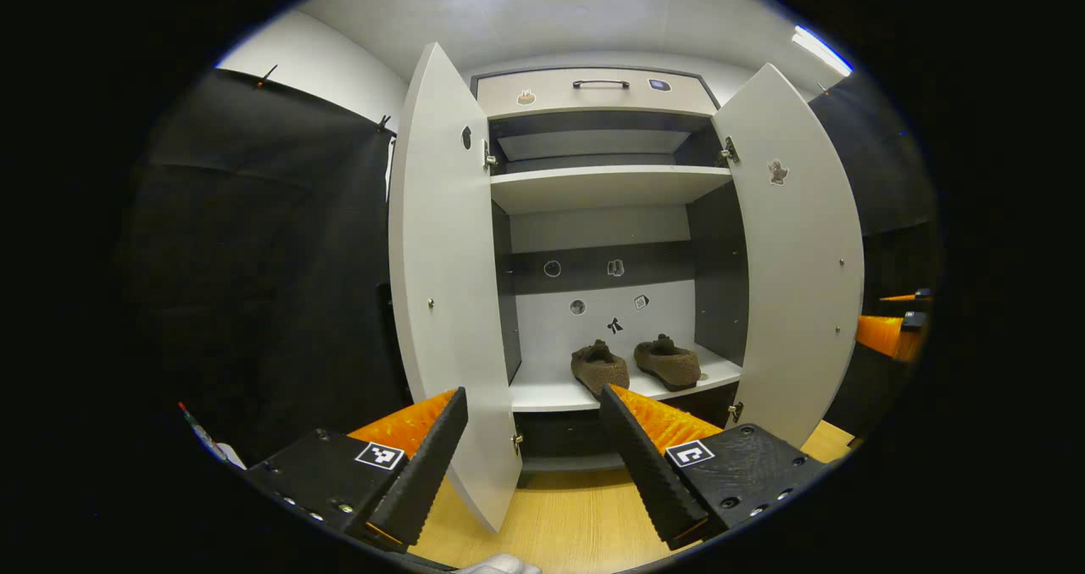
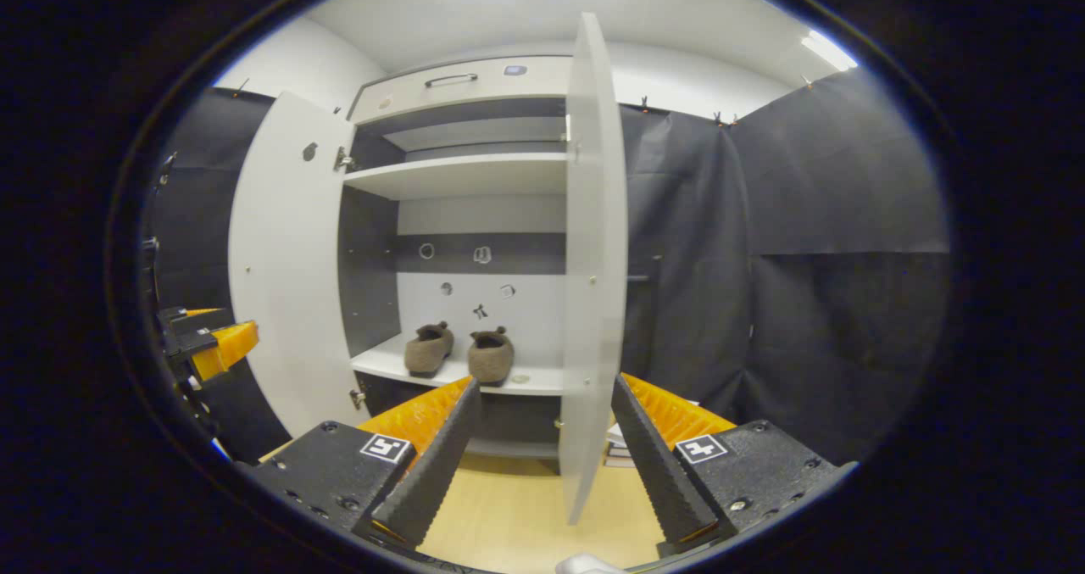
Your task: Grab one shoe with the right hand and put it into the shoe cabinet, grab the other shoe with the left hand and put it into the shoe cabinet; then close the right door with the right hand and the left door with the left hand.
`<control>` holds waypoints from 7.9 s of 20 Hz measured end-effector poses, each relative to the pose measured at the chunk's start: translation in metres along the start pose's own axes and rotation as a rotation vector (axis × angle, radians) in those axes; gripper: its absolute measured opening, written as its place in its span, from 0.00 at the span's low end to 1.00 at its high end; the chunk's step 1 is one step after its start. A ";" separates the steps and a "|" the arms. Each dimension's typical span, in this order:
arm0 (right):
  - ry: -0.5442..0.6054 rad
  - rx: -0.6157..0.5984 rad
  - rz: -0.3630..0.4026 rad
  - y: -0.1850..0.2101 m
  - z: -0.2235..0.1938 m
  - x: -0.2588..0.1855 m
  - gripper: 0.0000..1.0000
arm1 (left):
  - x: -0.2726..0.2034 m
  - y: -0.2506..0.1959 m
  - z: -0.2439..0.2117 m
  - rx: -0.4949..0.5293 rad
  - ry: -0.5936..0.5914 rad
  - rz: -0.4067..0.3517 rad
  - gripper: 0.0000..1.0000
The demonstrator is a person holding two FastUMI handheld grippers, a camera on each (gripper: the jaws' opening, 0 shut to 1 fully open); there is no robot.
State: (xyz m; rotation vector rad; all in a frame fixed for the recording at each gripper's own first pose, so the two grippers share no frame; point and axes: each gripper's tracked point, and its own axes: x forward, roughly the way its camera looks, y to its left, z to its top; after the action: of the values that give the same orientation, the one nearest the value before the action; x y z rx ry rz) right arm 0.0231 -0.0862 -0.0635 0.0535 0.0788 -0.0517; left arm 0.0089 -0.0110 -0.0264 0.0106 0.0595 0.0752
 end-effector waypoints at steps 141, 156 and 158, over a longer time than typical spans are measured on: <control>0.024 0.013 0.035 0.054 0.003 -0.017 0.99 | -0.023 0.006 0.021 -0.030 0.013 -0.123 0.96; 0.019 0.008 0.025 0.065 0.005 -0.018 0.99 | -0.019 0.015 0.020 -0.034 0.010 -0.136 0.96; 0.014 0.008 0.018 0.065 0.007 -0.018 0.99 | -0.019 0.016 0.020 -0.035 0.010 -0.142 0.96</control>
State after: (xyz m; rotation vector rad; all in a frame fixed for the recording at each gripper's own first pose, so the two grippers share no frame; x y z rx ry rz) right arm 0.0094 -0.0209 -0.0518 0.0621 0.0925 -0.0331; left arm -0.0098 0.0038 -0.0053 -0.0288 0.0684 -0.0652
